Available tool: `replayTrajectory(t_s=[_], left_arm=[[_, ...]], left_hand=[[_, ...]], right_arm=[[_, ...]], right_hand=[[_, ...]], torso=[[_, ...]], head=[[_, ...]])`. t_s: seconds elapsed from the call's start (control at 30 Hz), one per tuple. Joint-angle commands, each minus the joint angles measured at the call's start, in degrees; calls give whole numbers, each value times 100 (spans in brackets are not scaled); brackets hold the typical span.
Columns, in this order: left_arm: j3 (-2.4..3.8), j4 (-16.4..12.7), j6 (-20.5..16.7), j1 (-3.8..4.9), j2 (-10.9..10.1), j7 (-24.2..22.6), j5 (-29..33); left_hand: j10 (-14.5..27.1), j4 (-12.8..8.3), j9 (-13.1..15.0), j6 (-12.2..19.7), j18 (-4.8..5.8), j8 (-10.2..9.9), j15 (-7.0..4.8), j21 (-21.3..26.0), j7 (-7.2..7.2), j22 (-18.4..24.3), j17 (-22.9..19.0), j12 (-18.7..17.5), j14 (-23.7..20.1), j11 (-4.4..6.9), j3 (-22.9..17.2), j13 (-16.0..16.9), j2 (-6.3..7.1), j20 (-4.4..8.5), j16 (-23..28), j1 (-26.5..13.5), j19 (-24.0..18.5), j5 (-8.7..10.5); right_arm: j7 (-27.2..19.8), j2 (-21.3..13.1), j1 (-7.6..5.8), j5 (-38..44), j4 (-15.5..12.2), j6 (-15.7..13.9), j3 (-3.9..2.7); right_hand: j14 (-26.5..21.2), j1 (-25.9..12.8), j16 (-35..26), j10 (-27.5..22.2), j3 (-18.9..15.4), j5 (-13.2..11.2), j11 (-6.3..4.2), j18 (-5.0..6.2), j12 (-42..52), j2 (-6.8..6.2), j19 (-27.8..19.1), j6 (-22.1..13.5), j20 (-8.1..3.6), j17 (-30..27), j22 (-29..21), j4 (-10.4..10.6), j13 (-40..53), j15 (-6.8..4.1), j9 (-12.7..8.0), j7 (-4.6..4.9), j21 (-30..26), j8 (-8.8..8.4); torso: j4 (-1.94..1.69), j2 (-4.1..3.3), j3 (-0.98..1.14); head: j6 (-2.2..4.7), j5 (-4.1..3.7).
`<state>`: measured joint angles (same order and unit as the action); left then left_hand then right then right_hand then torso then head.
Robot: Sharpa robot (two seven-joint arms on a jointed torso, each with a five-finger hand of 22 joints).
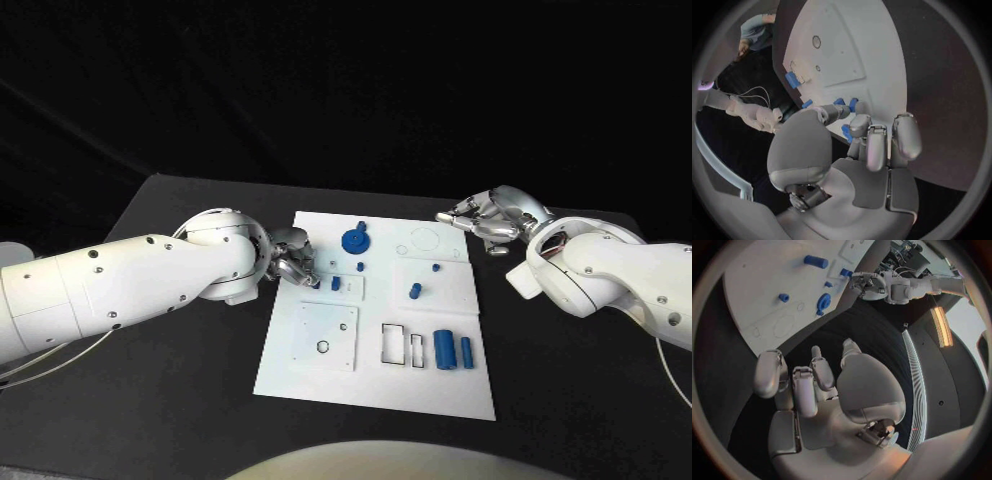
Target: Assemble the parts on the task board
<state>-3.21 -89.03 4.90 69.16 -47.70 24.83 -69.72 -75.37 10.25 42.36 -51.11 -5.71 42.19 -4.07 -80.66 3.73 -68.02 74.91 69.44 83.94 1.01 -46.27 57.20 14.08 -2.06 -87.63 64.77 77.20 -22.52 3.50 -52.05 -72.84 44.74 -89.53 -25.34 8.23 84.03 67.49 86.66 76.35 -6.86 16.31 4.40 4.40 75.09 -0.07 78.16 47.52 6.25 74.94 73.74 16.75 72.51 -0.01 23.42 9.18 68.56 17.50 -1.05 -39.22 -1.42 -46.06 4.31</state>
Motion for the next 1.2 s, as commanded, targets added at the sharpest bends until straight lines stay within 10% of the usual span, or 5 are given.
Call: replayTrajectory(t_s=[0.03,1.2], left_arm=[[-16,-24,144,-18,44,-21,55],[-23,167,342,-18,165,178,295]], left_hand=[[-33,-1104,-6,-19,99,-10,-29,-31,-32,1,1102,29,490,6,-1065,10,-13,-3,-19,20,46,-28],[-13,-911,-33,27,92,-174,-15,21,-36,54,1093,-99,488,1,-691,-105,-115,-20,-13,-136,8,77]], right_arm=[[-15,-4,3,22,-8,65,0],[-17,-2,3,21,6,69,0]], right_hand=[[383,-7,-29,-20,-40,37,-7,90,11,48,-41,-15,-2,600,1,5,5,16,-7,-16,-14,10],[383,11,-33,-23,-68,37,-10,90,7,62,-38,-14,-5,593,3,5,-4,13,-9,-19,-19,20]], torso=[[0,1,2],[-9,4,-5]], head=[[-6,-4],[-46,-30]])
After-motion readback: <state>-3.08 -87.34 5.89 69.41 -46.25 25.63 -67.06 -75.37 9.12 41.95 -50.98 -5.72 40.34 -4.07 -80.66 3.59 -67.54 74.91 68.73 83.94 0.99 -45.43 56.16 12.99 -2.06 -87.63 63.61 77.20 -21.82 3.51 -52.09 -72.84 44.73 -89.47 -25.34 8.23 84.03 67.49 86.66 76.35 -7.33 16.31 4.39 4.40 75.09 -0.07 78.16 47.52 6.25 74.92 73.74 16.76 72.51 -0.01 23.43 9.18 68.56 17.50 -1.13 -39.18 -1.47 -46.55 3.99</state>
